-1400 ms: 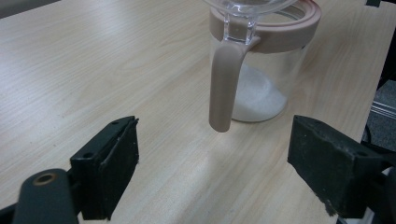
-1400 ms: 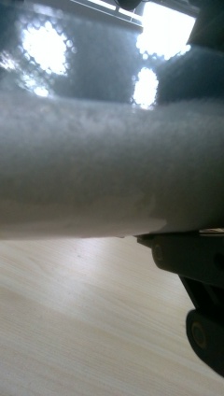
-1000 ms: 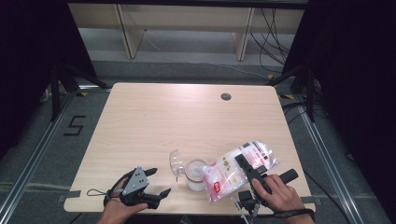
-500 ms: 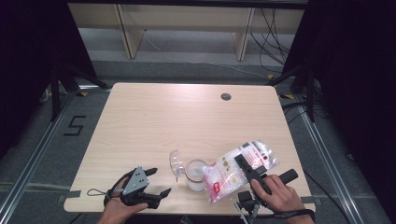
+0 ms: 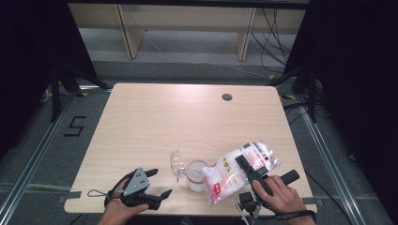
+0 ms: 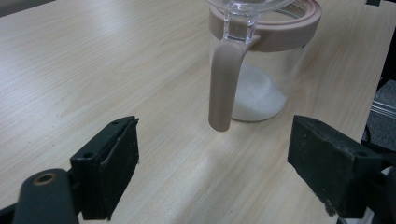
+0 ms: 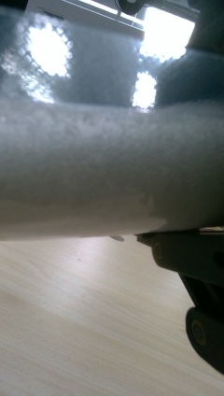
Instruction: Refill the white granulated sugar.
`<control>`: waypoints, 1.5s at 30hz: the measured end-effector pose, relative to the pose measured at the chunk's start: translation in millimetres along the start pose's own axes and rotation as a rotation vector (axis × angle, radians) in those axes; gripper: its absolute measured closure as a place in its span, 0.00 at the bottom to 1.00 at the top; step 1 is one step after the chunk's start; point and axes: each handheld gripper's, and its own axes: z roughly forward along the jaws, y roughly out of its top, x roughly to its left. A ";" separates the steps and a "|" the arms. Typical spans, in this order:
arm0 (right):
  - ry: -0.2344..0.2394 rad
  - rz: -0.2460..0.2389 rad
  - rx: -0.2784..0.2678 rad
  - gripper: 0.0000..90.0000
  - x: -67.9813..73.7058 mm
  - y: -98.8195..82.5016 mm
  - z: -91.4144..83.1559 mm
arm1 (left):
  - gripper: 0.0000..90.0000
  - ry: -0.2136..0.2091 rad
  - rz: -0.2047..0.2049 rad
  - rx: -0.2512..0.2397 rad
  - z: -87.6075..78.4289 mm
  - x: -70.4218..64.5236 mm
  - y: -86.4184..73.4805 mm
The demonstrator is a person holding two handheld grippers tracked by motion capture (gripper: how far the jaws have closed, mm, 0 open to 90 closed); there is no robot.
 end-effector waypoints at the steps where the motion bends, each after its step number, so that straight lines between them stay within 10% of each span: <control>1: 0.000 -0.001 0.000 0.68 0.0 0.0 0.0 | 0.18 0.002 -0.002 -0.003 0.0 -0.1 0.2; 45: 0.004 0.014 -0.026 0.71 -0.7 0.3 -0.5 | 0.18 0.001 -0.003 0.003 -0.4 -0.7 0.6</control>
